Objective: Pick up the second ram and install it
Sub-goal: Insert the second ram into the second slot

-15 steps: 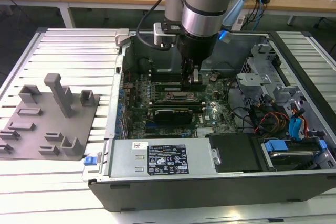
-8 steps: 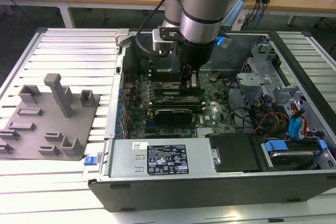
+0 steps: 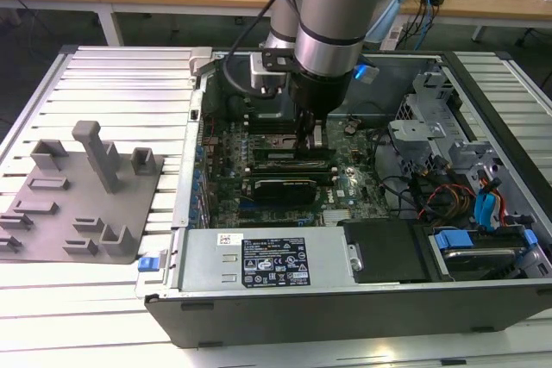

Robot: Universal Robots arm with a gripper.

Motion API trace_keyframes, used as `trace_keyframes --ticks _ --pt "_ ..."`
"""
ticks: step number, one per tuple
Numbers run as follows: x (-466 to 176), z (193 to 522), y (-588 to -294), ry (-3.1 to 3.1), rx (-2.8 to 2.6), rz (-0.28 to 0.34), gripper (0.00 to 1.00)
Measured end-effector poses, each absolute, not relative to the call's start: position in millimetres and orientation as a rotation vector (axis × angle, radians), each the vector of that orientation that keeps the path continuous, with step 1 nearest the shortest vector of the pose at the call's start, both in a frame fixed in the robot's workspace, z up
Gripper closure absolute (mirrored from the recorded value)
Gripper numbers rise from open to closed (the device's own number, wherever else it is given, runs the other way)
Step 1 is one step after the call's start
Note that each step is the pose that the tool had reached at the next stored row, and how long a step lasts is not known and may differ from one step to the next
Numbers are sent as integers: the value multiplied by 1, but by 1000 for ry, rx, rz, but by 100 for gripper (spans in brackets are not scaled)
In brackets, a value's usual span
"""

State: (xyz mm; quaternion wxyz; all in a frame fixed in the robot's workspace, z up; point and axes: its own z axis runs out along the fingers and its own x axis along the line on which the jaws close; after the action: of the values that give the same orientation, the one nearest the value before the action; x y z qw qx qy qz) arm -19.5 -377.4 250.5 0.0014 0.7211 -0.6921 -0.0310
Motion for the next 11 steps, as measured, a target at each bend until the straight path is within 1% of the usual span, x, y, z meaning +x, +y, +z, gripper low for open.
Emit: trace_keyframes --ticks 11 --pt "-21 240 -380 -2173 2263 -97 86"
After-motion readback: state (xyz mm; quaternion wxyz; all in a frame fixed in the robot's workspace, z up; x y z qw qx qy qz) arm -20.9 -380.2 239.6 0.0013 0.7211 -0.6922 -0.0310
